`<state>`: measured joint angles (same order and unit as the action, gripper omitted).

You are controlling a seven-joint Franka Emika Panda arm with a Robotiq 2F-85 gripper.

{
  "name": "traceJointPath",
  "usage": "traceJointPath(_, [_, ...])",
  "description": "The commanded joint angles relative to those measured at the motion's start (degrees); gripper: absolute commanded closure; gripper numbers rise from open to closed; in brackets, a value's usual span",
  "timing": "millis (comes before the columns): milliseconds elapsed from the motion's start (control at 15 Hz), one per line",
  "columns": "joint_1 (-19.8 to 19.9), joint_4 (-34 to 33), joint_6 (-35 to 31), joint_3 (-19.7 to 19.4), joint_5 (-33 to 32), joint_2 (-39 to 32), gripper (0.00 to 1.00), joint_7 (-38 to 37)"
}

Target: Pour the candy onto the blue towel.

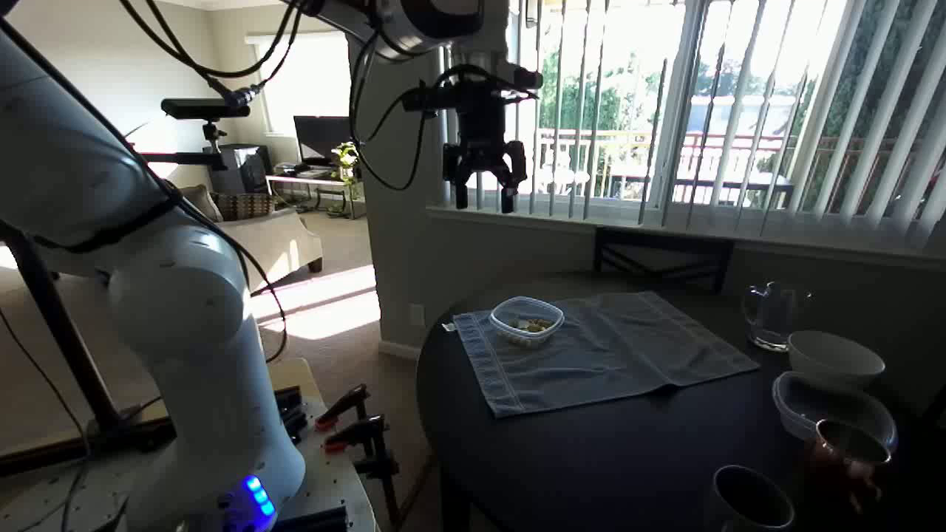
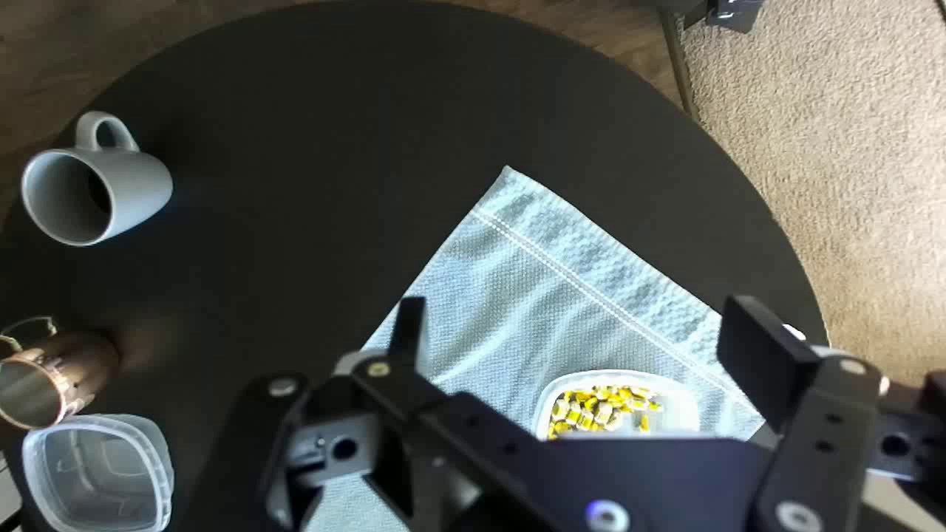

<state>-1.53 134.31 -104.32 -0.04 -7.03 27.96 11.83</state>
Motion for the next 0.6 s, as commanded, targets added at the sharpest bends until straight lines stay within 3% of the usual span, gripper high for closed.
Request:
traceJointPath(0, [-0.4, -0.1, 0.2, -0.3, -0.1, 0.0, 0.0, -0.1])
traceJointPath(333, [-0.4, -0.1, 0.2, -0.3, -0.1, 0.0, 0.0, -0.1])
traceJointPath(533, [-2.5, -6.0, -0.1, 1.8, 1.7, -1.4, 0.0, -1.5])
